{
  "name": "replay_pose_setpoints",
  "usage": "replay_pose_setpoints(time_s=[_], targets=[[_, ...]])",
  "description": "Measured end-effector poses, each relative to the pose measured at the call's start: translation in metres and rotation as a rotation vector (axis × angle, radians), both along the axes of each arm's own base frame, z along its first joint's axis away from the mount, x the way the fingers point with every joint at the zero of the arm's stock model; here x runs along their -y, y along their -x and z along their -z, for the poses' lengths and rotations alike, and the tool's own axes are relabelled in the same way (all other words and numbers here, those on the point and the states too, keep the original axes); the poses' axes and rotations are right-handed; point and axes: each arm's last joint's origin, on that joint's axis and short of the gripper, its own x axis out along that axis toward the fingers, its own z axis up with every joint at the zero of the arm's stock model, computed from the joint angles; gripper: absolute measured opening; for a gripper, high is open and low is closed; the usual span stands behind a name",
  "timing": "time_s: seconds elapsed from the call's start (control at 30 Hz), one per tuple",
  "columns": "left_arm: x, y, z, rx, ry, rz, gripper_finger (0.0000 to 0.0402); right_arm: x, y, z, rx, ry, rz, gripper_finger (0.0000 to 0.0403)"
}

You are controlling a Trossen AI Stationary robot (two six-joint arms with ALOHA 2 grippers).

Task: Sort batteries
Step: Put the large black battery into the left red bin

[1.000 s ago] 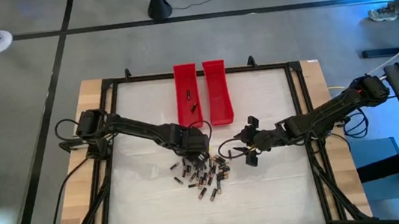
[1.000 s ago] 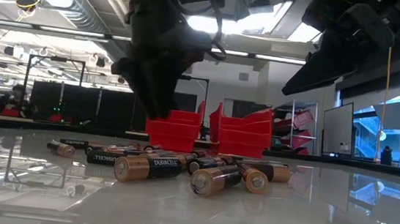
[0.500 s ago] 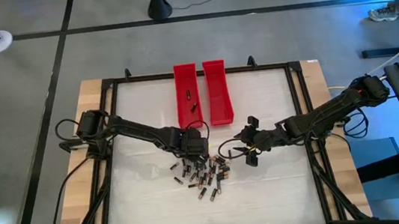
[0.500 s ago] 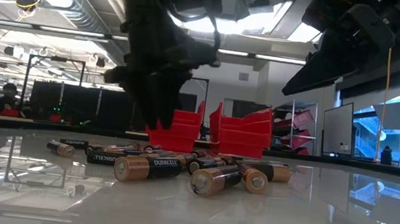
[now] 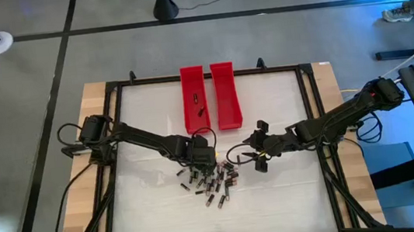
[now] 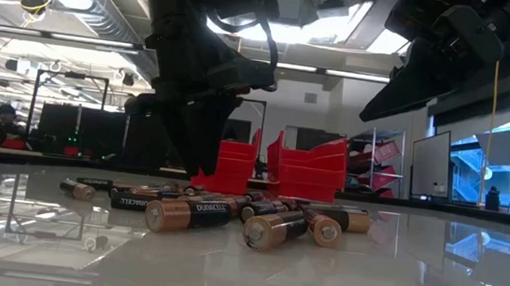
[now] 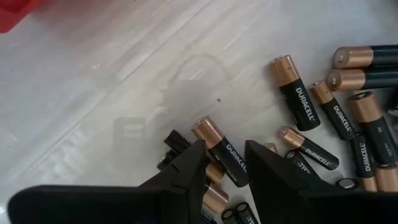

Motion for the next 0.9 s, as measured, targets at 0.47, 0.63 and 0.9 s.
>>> replay_pose_setpoints(time_s=[0.47, 0.63, 0.9], targets=[[0.003, -0.005, 0.027, -0.077, 0.002, 0.052, 0.0100, 0.000, 0.000, 0.000, 0.000, 0.000, 0.000, 0.0214], [0.002, -0.005, 0.028, -0.092, 0.006, 0.099, 0.0084, 0.000, 0.000, 0.000, 0.000, 0.000, 0.000, 0.0214], [0.001, -0.008, 0.024, -0.094, -0.048, 0.168, 0.0034, 0.000, 0.000, 0.000, 0.000, 0.000, 0.000, 0.0214]])
